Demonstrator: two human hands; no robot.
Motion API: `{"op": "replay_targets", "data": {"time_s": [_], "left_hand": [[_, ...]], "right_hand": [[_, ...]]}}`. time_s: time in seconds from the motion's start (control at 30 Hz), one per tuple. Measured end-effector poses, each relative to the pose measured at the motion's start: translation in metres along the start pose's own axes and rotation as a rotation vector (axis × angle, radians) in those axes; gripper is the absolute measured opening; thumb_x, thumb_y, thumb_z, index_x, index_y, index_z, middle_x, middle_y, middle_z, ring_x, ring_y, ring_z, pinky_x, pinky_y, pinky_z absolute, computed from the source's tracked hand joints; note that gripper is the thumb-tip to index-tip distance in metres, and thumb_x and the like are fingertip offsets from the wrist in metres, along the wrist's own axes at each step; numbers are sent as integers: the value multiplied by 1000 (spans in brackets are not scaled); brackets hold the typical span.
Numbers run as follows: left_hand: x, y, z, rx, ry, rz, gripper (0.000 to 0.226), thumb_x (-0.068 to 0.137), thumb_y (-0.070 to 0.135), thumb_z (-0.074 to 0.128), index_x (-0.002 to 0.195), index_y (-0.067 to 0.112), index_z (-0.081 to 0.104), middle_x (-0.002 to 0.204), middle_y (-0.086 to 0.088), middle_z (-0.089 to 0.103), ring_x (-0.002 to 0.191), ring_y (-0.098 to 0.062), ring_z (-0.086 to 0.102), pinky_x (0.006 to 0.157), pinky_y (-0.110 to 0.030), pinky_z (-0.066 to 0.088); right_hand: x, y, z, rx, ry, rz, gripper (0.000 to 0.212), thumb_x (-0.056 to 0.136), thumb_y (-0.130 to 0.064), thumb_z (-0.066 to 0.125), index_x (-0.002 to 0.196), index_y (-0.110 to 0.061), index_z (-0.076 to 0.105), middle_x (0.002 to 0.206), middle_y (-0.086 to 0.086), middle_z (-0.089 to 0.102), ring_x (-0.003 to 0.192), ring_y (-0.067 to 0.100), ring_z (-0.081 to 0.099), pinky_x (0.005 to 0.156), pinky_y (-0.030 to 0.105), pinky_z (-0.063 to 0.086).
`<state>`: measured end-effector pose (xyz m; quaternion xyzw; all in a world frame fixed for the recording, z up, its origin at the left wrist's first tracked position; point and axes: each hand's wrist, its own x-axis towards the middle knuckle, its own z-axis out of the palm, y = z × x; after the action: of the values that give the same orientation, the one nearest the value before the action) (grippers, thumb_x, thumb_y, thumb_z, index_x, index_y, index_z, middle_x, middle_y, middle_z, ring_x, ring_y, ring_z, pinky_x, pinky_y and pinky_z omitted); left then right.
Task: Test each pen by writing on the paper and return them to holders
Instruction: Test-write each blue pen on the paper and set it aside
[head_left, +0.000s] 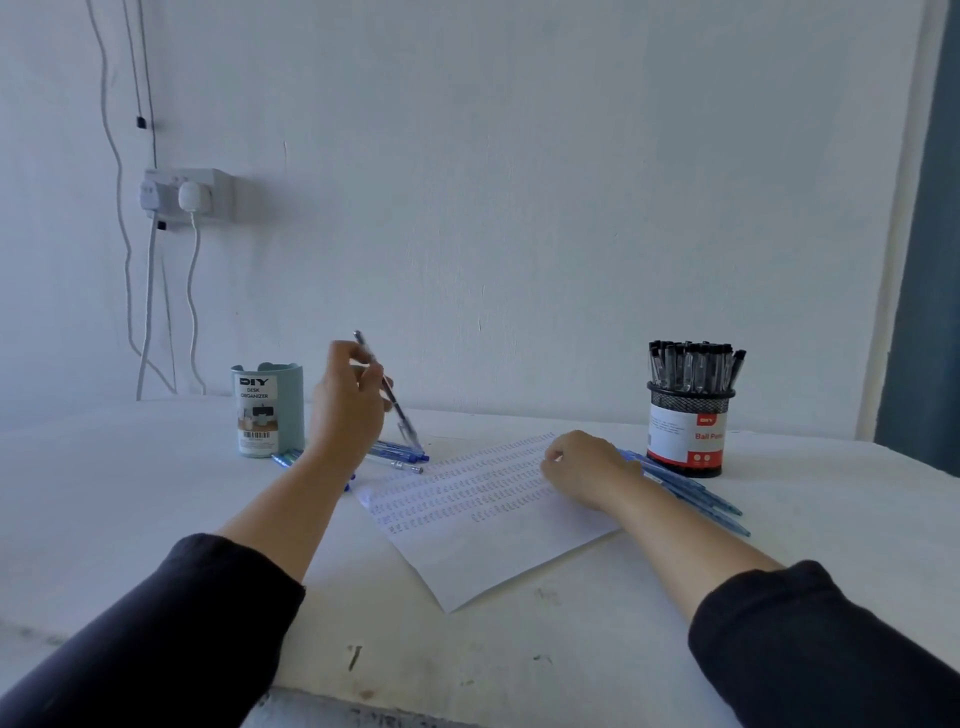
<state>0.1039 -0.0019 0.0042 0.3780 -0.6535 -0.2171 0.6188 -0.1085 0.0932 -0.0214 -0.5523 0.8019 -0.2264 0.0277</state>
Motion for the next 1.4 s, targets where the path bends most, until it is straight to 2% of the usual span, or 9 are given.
{"op": "replay_targets", "data": {"time_s": [0.1, 0.2, 0.3, 0.47, 0.67, 0.8, 1.0, 1.23, 1.4], "left_hand": [[-6, 7, 8, -371, -53, -304, 3, 102, 13, 38, 100, 13, 40, 85, -11, 67, 46, -14, 62, 49, -26, 42], [-14, 15, 15, -580, -108, -429, 6, 103, 15, 37, 103, 10, 41, 83, -14, 65, 51, -18, 62, 48, -27, 45], [-23, 22, 23, -689, -133, -467, 7, 104, 16, 36, 104, 10, 40, 81, -16, 64, 53, -20, 58, 44, -26, 45], [-32, 28, 30, -678, -120, -477, 6, 104, 15, 34, 100, 13, 38, 83, -16, 64, 55, -20, 55, 46, -26, 47], [-43, 31, 38, -672, -291, -509, 30, 91, 2, 58, 118, 9, 46, 82, -12, 60, 63, -18, 55, 52, -27, 48], [-44, 28, 37, -500, -397, -495, 21, 88, 1, 62, 106, 8, 54, 82, -10, 65, 66, -19, 60, 55, -28, 47], [-45, 28, 42, -485, -364, -473, 8, 99, 9, 47, 106, 8, 43, 84, -13, 70, 68, -23, 67, 59, -29, 51], [-46, 31, 46, -436, -263, -437, 11, 100, 15, 46, 107, 8, 44, 77, -9, 70, 66, -20, 66, 63, -28, 54], [-46, 33, 48, -424, -217, -425, 12, 100, 17, 46, 108, 9, 44, 76, -8, 70, 63, -17, 66, 61, -27, 53]], "right_hand": [[-3, -3, -1, 242, 18, -118, 31, 94, -25, 44, 63, -23, 43, 70, -6, 48, 80, 22, 46, 76, 34, 33], [-10, -13, -3, 441, -66, -226, 17, 97, -31, 49, 97, -23, 64, 102, -4, 64, 99, 15, 57, 82, 27, 40], [-14, -21, 0, 501, -124, -273, 14, 98, -26, 50, 104, -21, 61, 88, -4, 68, 88, 14, 56, 76, 27, 40], [-15, -24, -6, 553, -163, -239, 22, 89, -6, 53, 104, -22, 59, 86, 5, 68, 79, 15, 54, 74, 26, 41], [-19, -29, -4, 549, -149, -281, 14, 94, -17, 55, 84, -10, 63, 64, -3, 61, 65, 10, 53, 69, 25, 41], [-18, -26, -3, 504, -143, -281, 17, 94, -16, 55, 88, -5, 66, 61, -5, 61, 63, 10, 52, 69, 26, 42], [-18, -29, -2, 444, -99, -301, 24, 92, -20, 56, 71, -14, 64, 64, -2, 63, 67, 16, 50, 68, 30, 40], [-21, -34, -4, 398, -53, -339, 23, 94, -19, 55, 76, -10, 67, 61, -4, 61, 50, 8, 43, 54, 23, 34], [-19, -37, -3, 332, 5, -328, 32, 94, -23, 54, 62, -25, 58, 58, -11, 58, 53, 4, 43, 73, 31, 34]]}}
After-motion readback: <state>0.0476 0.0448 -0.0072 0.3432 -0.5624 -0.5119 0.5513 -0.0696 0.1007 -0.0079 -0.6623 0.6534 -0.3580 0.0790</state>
